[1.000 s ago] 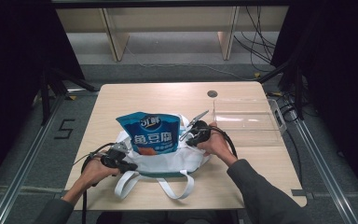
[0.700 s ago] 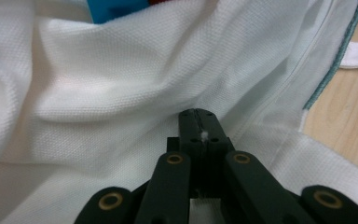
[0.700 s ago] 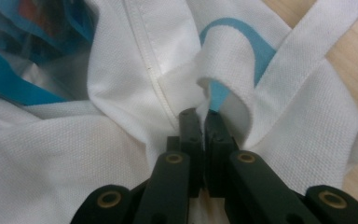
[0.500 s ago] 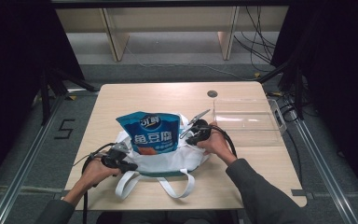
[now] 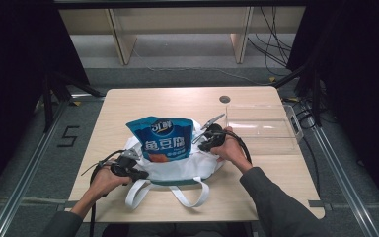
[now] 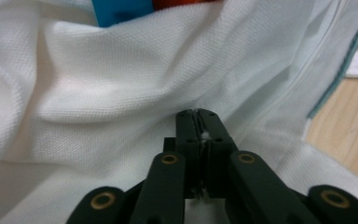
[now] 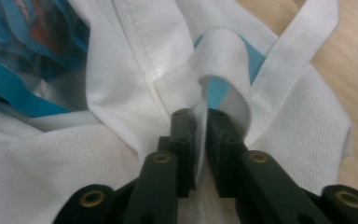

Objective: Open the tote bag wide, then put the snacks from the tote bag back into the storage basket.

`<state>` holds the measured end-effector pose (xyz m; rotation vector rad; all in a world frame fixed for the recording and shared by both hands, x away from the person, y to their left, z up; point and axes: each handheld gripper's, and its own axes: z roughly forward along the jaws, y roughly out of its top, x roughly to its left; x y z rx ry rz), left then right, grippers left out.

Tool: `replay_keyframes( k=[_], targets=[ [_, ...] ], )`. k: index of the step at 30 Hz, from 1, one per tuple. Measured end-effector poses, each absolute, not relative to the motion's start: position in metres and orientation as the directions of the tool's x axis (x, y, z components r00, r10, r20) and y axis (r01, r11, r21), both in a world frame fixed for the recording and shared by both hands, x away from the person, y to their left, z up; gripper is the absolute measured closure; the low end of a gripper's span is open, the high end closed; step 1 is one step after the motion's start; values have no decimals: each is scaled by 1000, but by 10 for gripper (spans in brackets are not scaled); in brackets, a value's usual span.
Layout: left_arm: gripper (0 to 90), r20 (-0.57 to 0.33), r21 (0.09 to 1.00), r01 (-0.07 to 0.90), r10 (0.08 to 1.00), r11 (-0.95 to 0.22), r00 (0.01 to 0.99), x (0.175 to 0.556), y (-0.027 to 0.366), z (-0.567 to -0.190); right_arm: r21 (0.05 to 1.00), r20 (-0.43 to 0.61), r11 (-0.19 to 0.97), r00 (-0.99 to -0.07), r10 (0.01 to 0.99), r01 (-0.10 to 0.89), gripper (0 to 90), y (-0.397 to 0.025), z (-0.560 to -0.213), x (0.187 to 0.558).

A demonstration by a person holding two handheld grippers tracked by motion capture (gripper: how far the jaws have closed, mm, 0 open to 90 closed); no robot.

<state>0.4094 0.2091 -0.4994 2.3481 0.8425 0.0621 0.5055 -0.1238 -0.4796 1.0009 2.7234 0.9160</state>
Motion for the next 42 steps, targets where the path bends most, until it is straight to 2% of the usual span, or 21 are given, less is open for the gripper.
replay_keyframes(
  k=[4, 8, 9, 10, 11, 17, 19, 22, 24, 25, 29, 33, 36, 37, 40, 42],
  targets=[
    [757, -135, 576, 548, 591, -607, 795, 406, 210, -488, 600, 91, 594, -783, 616, 537, 671, -129, -469, 502],
    [651, -159, 608, 558, 602, -565, 783, 399, 216, -475, 616, 120, 554, -762, 636, 560, 630, -135, -460, 498],
    [626, -160, 615, 559, 606, -556, 779, 396, 217, -471, 631, 113, 558, -775, 621, 539, 618, -138, -458, 499],
    [613, -123, 608, 534, 595, -587, 794, 396, 220, -467, 636, 123, 552, -778, 616, 538, 604, -139, -457, 498],
    [583, -133, 631, 554, 627, -544, 768, 392, 219, -465, 638, 113, 572, -798, 592, 515, 590, -141, -454, 499],
    [414, -107, 646, 535, 630, -544, 769, 377, 223, -452, 639, 113, 558, -783, 612, 529, 514, -142, -444, 493],
    [387, -110, 663, 538, 643, -520, 758, 370, 224, -449, 651, 87, 570, -795, 600, 502, 489, -143, -440, 494],
    [370, -96, 701, 527, 668, -481, 738, 362, 228, -445, 655, 86, 546, -770, 632, 522, 468, -142, -435, 491],
    [355, -97, 716, 528, 685, -456, 722, 357, 232, -442, 651, 96, 557, -785, 612, 515, 464, -143, -430, 488],
    [348, -83, 716, 518, 680, -468, 729, 356, 235, -441, 669, 82, 555, -791, 606, 494, 458, -144, -431, 488],
    [289, -79, 716, 533, 706, -452, 704, 349, 242, -440, 660, 83, 545, -771, 631, 517, 440, -145, -428, 484],
    [242, -88, 731, 547, 739, -408, 668, 342, 247, -442, 664, 85, 566, -801, 592, 489, 423, -146, -425, 483],
    [225, -61, 744, 532, 751, -405, 657, 338, 250, -443, 668, 88, 556, -795, 601, 495, 415, -146, -425, 482],
    [217, -73, 750, 536, 757, -387, 650, 337, 250, -444, 659, 79, 555, -780, 620, 508, 413, -147, -425, 482],
    [209, -81, 747, 547, 764, -379, 640, 334, 251, -446, 658, 68, 585, -811, 581, 474, 408, -149, -423, 483],
    [196, -91, 756, 548, 771, -358, 630, 331, 251, -447, 654, 72, 577, -800, 596, 489, 405, -148, -422, 480]
  ],
)
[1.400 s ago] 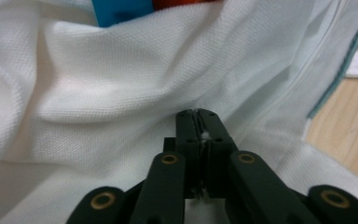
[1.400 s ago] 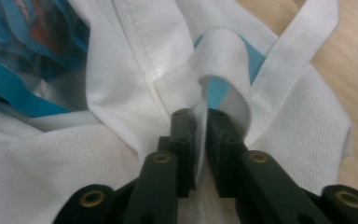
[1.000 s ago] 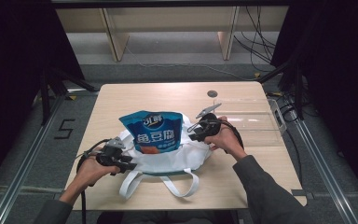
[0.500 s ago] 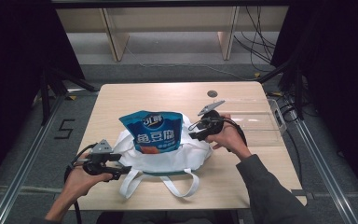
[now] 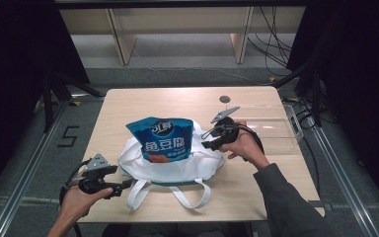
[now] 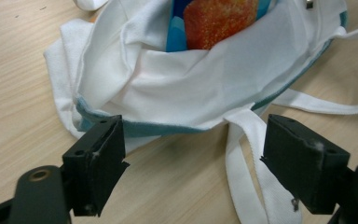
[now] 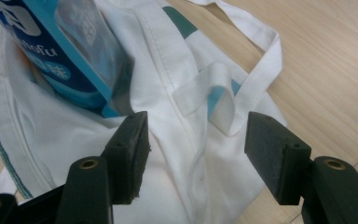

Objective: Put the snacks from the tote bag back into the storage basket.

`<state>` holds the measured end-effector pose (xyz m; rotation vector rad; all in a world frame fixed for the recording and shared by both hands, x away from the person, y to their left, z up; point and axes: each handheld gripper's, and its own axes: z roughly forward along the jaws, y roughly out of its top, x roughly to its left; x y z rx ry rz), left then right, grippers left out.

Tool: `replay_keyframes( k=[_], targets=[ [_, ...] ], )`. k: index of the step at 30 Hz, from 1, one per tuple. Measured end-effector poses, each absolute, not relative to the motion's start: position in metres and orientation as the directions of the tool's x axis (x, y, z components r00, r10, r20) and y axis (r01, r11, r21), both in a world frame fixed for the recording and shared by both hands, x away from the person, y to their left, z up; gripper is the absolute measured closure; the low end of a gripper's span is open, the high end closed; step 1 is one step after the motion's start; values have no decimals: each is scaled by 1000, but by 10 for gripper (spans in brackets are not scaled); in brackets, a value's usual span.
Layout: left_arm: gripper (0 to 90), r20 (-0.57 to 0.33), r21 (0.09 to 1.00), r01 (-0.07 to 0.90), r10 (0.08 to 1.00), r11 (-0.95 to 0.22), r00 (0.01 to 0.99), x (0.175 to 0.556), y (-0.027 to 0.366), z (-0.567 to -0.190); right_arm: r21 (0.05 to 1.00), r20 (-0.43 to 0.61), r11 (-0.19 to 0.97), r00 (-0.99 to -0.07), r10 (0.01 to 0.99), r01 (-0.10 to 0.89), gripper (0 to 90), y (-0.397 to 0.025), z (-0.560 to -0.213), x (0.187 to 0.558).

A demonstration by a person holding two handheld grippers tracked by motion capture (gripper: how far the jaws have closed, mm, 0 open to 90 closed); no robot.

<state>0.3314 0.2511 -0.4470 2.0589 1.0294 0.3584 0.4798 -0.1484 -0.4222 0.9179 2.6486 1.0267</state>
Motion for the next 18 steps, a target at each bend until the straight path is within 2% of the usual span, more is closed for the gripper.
replay_keyframes(
  k=[5, 11, 18],
  targets=[
    [175, -89, 764, 547, 785, -342, 614, 327, 257, -445, 644, 49, 599, -807, 588, 475, 383, -148, -417, 476],
    [174, -98, 760, 558, 790, -333, 605, 324, 265, -444, 645, 16, 622, -822, 570, 444, 370, -152, -395, 468],
    [178, -90, 760, 556, 792, -337, 604, 323, 266, -446, 675, -19, 641, -860, 509, 364, 347, -148, -370, 456]
  ],
)
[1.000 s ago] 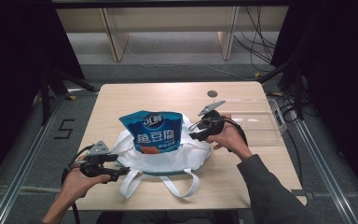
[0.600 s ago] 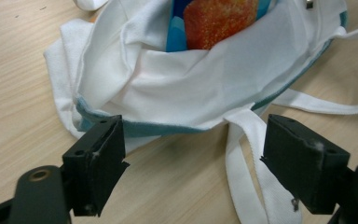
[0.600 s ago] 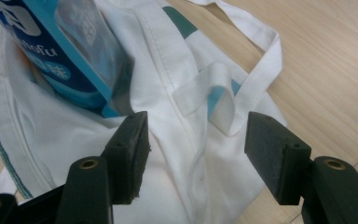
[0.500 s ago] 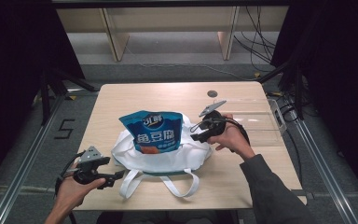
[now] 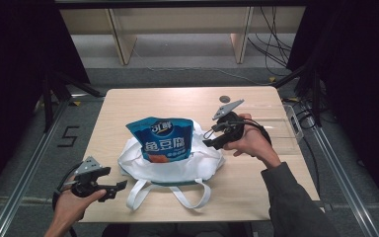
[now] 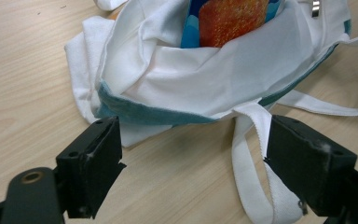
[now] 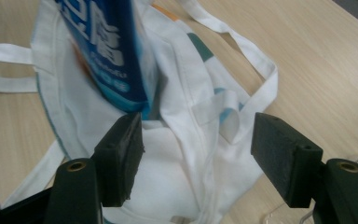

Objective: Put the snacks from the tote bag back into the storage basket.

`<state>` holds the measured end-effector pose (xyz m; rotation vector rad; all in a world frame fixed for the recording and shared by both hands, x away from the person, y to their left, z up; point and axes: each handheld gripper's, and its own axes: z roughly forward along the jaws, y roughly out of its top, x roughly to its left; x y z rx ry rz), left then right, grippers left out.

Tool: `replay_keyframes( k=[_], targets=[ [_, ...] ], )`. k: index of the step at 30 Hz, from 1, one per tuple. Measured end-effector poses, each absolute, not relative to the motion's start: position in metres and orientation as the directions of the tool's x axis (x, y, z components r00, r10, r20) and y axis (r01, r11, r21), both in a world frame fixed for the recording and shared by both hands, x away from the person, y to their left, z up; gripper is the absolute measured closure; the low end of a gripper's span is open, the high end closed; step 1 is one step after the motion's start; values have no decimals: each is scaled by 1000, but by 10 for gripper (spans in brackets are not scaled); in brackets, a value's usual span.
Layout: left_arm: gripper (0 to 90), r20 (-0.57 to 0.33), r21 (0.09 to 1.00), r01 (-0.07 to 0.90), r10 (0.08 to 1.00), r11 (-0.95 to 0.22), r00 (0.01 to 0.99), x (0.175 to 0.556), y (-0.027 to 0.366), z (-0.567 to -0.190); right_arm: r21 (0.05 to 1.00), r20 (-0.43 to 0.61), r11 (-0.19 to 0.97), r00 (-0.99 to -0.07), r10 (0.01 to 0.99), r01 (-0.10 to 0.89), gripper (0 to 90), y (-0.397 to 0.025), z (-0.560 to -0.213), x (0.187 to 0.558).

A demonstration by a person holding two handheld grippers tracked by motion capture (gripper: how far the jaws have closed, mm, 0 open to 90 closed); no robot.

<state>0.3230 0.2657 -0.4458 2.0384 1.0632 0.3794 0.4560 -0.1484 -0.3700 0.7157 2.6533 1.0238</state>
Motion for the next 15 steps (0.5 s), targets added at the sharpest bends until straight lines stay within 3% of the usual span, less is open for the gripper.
replay_keyframes(
  k=[15],
  targets=[
    [189, -87, 780, 540, 799, -317, 595, 320, 268, -447, 711, -37, 644, -900, 434, 282, 326, -124, -334, 438]
  ],
)
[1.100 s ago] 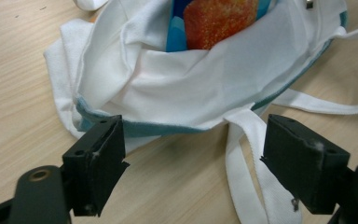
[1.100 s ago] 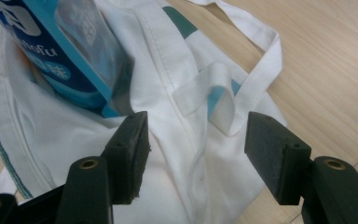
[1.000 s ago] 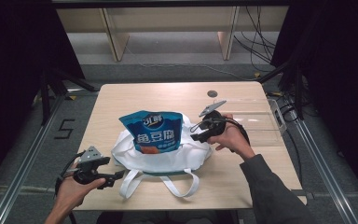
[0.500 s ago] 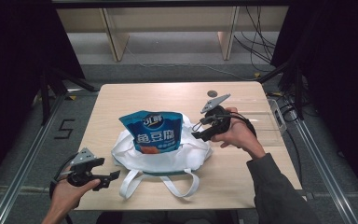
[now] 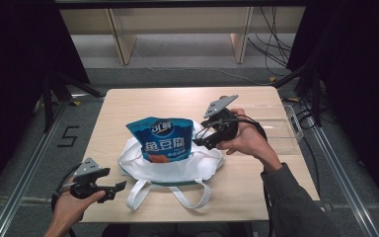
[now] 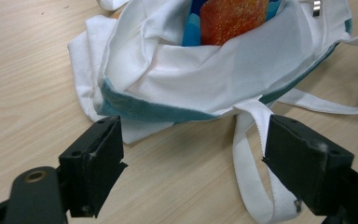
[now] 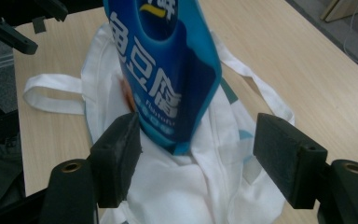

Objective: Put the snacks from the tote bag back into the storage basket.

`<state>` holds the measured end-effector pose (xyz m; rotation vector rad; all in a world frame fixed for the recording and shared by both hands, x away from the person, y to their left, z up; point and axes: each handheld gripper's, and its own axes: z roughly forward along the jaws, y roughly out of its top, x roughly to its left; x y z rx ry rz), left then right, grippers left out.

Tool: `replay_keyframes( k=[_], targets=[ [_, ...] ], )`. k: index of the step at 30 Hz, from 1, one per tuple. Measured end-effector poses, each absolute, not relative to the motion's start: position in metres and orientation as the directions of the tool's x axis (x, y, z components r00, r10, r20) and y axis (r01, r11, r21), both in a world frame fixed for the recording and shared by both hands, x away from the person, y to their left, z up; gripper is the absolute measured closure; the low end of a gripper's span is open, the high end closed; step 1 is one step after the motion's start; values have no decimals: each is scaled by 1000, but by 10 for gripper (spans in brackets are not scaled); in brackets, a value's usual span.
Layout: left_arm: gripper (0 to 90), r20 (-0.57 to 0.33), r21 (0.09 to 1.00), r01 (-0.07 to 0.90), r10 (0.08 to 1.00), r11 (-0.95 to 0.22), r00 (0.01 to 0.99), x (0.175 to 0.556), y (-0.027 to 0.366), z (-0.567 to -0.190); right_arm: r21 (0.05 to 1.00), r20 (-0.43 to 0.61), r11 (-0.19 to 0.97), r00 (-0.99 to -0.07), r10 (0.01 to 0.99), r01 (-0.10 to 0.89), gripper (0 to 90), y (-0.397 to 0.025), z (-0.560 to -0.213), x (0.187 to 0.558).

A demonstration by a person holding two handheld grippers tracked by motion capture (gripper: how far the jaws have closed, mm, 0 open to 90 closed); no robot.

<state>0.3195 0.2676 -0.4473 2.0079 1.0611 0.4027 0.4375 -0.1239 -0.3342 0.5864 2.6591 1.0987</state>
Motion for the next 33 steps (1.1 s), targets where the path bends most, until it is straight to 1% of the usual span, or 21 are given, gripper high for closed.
replay_keyframes(
  k=[1, 3, 8, 9, 10, 13, 17, 18, 21, 22, 23, 26, 30, 33],
  targets=[
    [189, -87, 766, 551, 795, -331, 600, 319, 268, -446, 719, -43, 644, -908, 416, 261, 325, -122, -332, 439],
    [189, -82, 759, 552, 790, -346, 607, 319, 269, -446, 724, -46, 642, -911, 409, 252, 322, -119, -328, 439],
    [190, -86, 762, 551, 789, -340, 608, 319, 267, -447, 710, -53, 660, -916, 399, 246, 312, -110, -315, 442],
    [190, -85, 759, 552, 789, -344, 608, 319, 268, -447, 706, -67, 671, -922, 381, 226, 310, -108, -313, 444],
    [190, -84, 760, 552, 789, -345, 609, 319, 267, -448, 708, -71, 669, -919, 388, 228, 307, -104, -310, 444],
    [192, -80, 762, 547, 787, -347, 612, 320, 267, -448, 694, -89, 692, -930, 357, 199, 307, -93, -301, 447],
    [193, -81, 758, 550, 787, -349, 611, 319, 267, -448, 685, -88, 704, -938, 336, 188, 302, -78, -291, 453],
    [193, -77, 758, 550, 789, -351, 610, 319, 267, -448, 681, -78, 705, -937, 341, 200, 302, -74, -289, 454],
    [194, -76, 756, 551, 789, -353, 609, 320, 267, -448, 670, -86, 723, -949, 302, 170, 311, -61, -283, 458],
    [195, -79, 763, 546, 789, -345, 609, 320, 267, -449, 660, -68, 725, -945, 319, 198, 315, -57, -282, 456],
    [195, -77, 763, 546, 789, -347, 610, 320, 267, -449, 658, -84, 734, -952, 293, 168, 321, -52, -281, 458],
    [195, -79, 760, 549, 790, -348, 609, 320, 267, -448, 643, -91, 751, -960, 266, 147, 357, -40, -279, 460],
    [194, -79, 763, 546, 788, -347, 611, 320, 267, -449, 605, -99, 784, -965, 245, 137, 421, -27, -281, 465],
    [194, -80, 763, 546, 788, -346, 611, 320, 267, -449, 584, -81, 799, -969, 233, 144, 478, -20, -282, 468]
  ],
)
